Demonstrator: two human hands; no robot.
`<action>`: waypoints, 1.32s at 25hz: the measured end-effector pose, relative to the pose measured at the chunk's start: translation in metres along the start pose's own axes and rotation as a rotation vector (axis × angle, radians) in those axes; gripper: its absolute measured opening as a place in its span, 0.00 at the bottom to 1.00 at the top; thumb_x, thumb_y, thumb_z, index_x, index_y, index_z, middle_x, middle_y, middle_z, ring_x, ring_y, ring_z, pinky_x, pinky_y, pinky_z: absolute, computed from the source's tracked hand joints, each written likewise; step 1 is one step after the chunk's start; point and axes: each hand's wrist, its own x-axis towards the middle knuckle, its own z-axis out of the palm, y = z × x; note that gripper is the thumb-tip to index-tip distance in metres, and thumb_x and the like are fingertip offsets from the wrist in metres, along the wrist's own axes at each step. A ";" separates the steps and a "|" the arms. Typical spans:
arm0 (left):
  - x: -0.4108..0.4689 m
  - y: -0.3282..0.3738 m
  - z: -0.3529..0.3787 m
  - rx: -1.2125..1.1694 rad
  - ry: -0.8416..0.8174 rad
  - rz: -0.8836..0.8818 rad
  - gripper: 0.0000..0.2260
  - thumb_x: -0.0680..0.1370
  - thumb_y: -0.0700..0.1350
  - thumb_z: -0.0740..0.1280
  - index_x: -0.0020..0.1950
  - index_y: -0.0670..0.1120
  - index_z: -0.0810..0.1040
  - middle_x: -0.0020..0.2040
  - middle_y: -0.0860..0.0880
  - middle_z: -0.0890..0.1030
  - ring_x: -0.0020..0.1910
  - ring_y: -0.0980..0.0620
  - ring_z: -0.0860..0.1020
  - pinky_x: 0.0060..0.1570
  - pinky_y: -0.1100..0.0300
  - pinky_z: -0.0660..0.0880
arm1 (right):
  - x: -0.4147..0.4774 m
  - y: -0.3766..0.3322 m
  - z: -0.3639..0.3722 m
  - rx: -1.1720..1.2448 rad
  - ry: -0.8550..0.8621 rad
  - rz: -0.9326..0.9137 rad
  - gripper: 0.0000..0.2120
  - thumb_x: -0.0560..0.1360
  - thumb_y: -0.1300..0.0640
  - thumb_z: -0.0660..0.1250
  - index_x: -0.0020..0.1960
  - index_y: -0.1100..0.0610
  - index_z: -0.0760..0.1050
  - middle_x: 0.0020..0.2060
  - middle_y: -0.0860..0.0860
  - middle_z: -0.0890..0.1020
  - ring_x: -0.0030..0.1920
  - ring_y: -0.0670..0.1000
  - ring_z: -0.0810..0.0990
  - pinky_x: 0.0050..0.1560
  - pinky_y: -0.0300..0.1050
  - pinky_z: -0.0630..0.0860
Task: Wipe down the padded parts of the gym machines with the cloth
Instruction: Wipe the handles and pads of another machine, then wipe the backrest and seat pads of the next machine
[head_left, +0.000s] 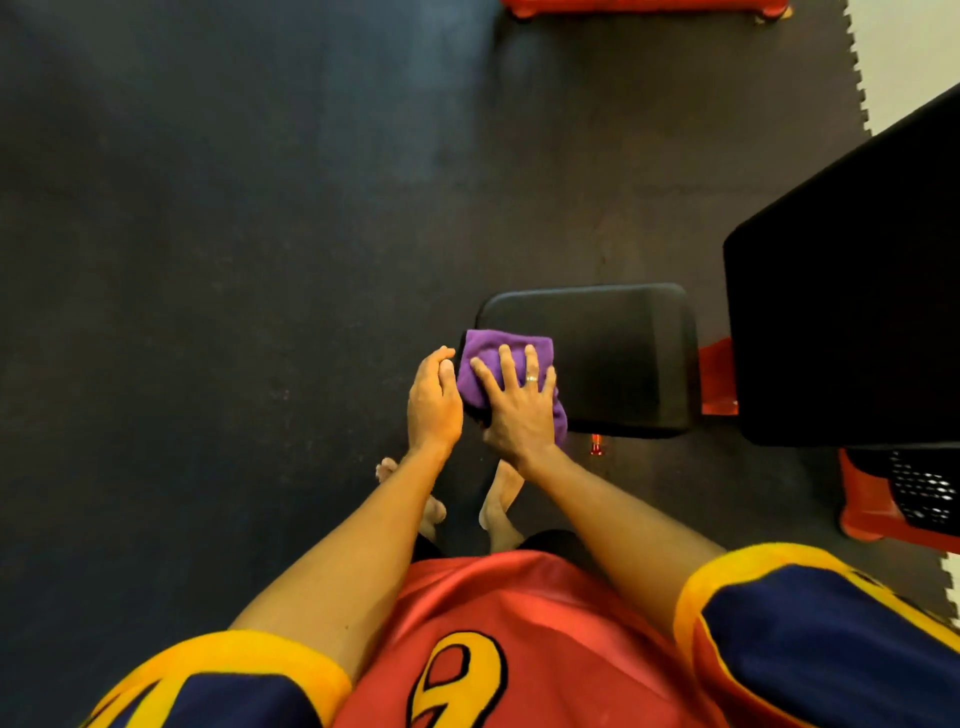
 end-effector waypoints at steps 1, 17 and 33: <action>-0.003 0.007 0.000 -0.004 -0.004 0.001 0.16 0.87 0.50 0.54 0.71 0.50 0.73 0.66 0.51 0.76 0.62 0.58 0.74 0.59 0.64 0.71 | -0.008 0.000 -0.001 0.018 0.001 0.001 0.48 0.71 0.47 0.77 0.82 0.44 0.53 0.82 0.57 0.54 0.80 0.69 0.49 0.75 0.74 0.50; 0.006 0.055 -0.097 -0.165 -0.403 -0.046 0.14 0.84 0.55 0.62 0.55 0.43 0.76 0.49 0.48 0.81 0.47 0.52 0.79 0.43 0.59 0.74 | -0.046 -0.101 -0.057 0.626 0.405 0.103 0.38 0.70 0.56 0.77 0.75 0.49 0.63 0.69 0.49 0.69 0.64 0.58 0.73 0.49 0.59 0.80; 0.137 0.134 -0.207 -0.395 -0.389 0.216 0.13 0.79 0.33 0.58 0.57 0.45 0.79 0.49 0.48 0.81 0.48 0.52 0.78 0.50 0.58 0.76 | 0.104 -0.112 -0.163 1.437 0.230 0.126 0.37 0.72 0.43 0.75 0.77 0.40 0.62 0.67 0.50 0.75 0.65 0.49 0.78 0.57 0.49 0.81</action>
